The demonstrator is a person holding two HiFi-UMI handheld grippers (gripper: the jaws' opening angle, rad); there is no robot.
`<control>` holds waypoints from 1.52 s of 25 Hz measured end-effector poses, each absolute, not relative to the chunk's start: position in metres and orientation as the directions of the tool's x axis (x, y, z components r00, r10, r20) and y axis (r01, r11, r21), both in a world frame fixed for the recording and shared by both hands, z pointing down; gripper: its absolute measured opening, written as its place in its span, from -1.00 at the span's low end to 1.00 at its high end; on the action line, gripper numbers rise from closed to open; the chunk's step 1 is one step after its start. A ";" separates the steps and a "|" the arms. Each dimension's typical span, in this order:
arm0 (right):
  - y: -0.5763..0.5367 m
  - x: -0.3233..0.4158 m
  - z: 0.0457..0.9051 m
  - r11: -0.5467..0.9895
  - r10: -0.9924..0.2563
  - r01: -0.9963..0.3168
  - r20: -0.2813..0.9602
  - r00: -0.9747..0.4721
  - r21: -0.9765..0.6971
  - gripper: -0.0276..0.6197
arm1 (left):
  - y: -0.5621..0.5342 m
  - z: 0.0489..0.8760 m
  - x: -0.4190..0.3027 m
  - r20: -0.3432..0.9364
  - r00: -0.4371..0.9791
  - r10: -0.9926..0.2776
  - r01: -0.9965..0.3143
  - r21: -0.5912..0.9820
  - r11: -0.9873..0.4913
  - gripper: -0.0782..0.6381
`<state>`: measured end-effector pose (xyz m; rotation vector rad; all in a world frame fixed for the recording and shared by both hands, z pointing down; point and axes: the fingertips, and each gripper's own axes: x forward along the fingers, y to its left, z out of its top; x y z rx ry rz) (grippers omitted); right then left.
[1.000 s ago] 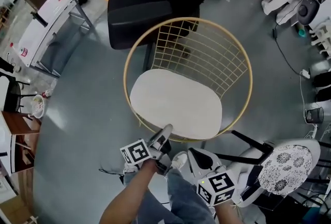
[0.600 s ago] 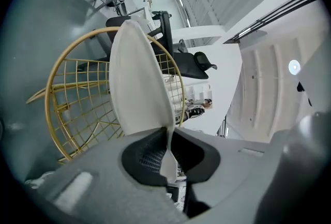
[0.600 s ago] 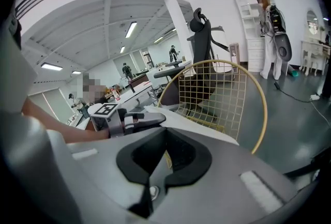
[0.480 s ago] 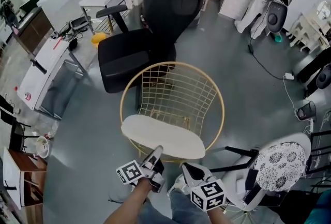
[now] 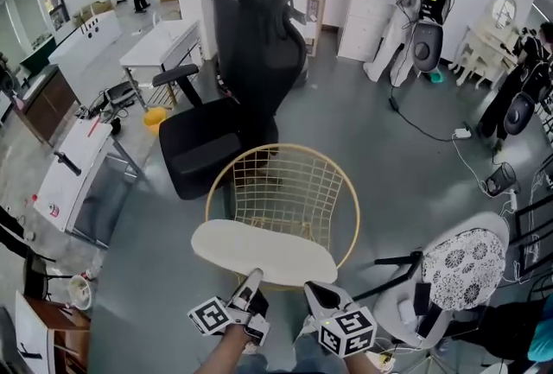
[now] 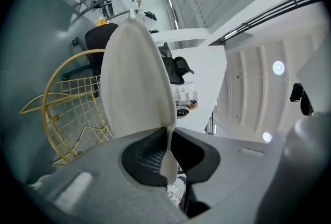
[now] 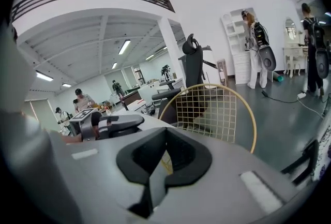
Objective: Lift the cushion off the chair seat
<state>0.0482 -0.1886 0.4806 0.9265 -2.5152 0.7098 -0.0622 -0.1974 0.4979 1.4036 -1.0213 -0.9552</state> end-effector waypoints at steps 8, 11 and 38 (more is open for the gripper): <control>-0.167 0.024 0.453 0.635 -0.567 -0.706 0.432 -0.702 -0.314 -0.92 | -0.162 0.459 -0.090 -0.043 0.329 -0.943 -0.116 0.990 -0.086 -0.72; -0.158 0.010 0.443 0.624 -0.591 -0.720 0.420 -0.689 -0.303 -0.92 | -0.150 0.443 -0.103 -0.062 0.357 -0.932 -0.149 0.981 -0.122 -0.71; -0.100 -0.034 0.410 0.564 -0.734 -0.808 0.345 -0.585 -0.170 -0.92 | -0.105 0.426 -0.132 -0.110 0.464 -0.879 -0.131 0.973 -0.191 -0.71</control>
